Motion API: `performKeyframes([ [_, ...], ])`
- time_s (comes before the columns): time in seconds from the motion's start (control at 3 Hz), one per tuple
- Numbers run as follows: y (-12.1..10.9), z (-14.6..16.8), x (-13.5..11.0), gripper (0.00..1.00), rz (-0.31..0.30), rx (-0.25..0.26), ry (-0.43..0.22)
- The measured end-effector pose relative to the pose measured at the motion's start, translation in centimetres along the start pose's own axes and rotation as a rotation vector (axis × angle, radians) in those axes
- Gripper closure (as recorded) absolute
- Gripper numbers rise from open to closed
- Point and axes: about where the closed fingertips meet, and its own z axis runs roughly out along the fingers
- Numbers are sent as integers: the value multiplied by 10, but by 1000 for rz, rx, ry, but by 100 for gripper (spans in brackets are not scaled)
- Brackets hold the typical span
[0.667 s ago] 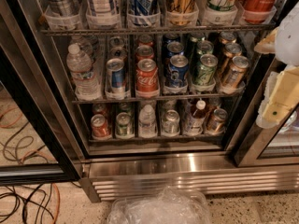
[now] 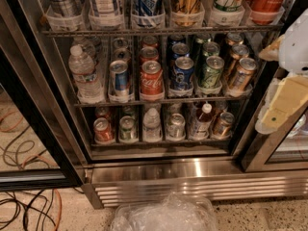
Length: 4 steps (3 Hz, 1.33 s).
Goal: Pick green can from middle shelf of fridge
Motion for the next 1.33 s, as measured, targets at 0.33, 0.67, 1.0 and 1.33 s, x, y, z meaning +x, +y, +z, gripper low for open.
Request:
performKeyframes([
  [0.33,6,34,-3,0,128,-15,-120],
  [0.67,-8,32,-13,0,144,45,-175],
  [1.0,-8,32,-13,0,144,45,-176],
  [1.33,-8,54,-22,0,185,28,-250],
])
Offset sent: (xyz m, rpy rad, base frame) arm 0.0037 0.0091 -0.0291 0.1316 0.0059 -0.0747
